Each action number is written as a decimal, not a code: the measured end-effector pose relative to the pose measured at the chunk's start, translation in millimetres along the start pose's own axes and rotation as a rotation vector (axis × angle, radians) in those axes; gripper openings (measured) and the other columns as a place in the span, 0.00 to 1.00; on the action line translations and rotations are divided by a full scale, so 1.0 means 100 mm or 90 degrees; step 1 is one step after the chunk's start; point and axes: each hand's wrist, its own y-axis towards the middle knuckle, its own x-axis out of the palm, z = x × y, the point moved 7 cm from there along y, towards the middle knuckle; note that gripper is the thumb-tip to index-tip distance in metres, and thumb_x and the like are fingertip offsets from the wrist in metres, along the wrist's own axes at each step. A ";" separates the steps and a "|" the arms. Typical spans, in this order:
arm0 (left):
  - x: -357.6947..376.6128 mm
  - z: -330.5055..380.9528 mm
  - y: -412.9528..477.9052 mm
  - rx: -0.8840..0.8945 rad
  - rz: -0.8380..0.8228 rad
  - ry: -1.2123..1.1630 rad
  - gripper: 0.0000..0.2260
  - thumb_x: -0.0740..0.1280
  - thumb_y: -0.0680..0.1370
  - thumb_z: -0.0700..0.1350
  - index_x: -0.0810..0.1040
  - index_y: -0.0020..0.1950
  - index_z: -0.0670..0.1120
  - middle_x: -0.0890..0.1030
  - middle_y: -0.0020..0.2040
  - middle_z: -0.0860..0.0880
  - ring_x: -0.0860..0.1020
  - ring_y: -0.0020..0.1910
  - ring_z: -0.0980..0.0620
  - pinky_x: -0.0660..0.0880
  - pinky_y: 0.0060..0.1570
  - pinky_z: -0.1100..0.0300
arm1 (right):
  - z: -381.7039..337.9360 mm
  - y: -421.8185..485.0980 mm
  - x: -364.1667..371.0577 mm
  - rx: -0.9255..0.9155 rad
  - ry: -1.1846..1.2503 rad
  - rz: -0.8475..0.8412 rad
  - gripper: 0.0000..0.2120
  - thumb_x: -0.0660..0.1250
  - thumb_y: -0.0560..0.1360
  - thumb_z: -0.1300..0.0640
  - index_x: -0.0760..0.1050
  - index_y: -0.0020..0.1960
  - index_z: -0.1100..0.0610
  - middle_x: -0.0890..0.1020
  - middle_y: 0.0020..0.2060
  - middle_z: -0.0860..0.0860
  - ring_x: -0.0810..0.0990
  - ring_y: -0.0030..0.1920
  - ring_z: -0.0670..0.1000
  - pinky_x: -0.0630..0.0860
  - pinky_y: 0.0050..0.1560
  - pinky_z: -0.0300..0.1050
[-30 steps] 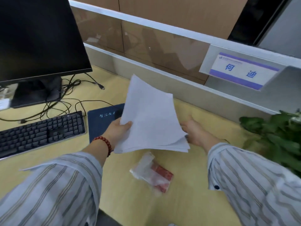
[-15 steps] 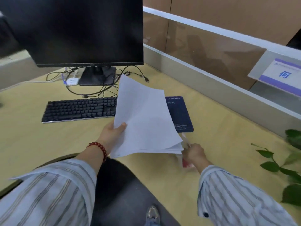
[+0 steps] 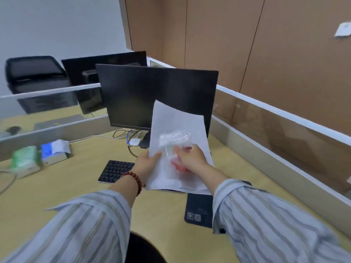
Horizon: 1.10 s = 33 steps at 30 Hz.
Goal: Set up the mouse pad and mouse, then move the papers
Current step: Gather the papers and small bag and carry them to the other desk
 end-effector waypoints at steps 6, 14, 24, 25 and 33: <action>-0.47 0.24 0.13 0.029 0.068 0.027 0.17 0.69 0.73 0.55 0.78 0.57 0.47 0.83 0.48 0.48 0.82 0.45 0.48 0.80 0.47 0.55 | -0.53 0.06 0.53 -0.090 -0.134 0.013 0.15 0.67 0.73 0.49 0.68 0.54 0.56 0.77 0.46 0.52 0.84 0.40 0.60 0.82 0.40 0.51; -1.70 0.02 0.33 -0.024 0.172 -0.120 0.15 0.73 0.71 0.38 0.78 0.57 0.38 0.83 0.44 0.44 0.82 0.37 0.49 0.81 0.33 0.61 | -0.78 0.58 1.36 -0.091 -0.286 0.022 0.41 0.72 0.63 0.37 0.65 0.68 0.57 0.64 0.67 0.56 0.65 0.67 0.58 0.67 0.65 0.52; -3.75 -0.34 0.89 -0.072 0.293 -0.042 0.13 0.74 0.71 0.43 0.80 0.54 0.43 0.84 0.48 0.44 0.82 0.43 0.46 0.80 0.45 0.55 | -1.09 1.18 3.42 0.065 -0.172 -0.268 0.16 0.73 0.71 0.58 0.76 0.55 0.65 0.82 0.40 0.55 0.81 0.36 0.53 0.77 0.36 0.44; -3.98 -0.44 0.93 -0.091 0.307 -0.014 0.13 0.74 0.70 0.44 0.80 0.53 0.44 0.84 0.48 0.44 0.82 0.43 0.47 0.80 0.45 0.55 | -1.11 1.20 3.68 0.071 -0.194 -0.296 0.13 0.71 0.73 0.59 0.76 0.53 0.65 0.82 0.39 0.55 0.80 0.36 0.53 0.76 0.34 0.43; -5.47 -1.14 1.02 -0.249 0.380 0.164 0.21 0.73 0.69 0.49 0.75 0.60 0.48 0.79 0.51 0.49 0.75 0.50 0.47 0.70 0.50 0.56 | -0.78 1.21 5.53 0.135 -0.256 -0.476 0.05 0.64 0.74 0.64 0.75 0.49 0.62 0.82 0.41 0.57 0.81 0.38 0.54 0.78 0.35 0.43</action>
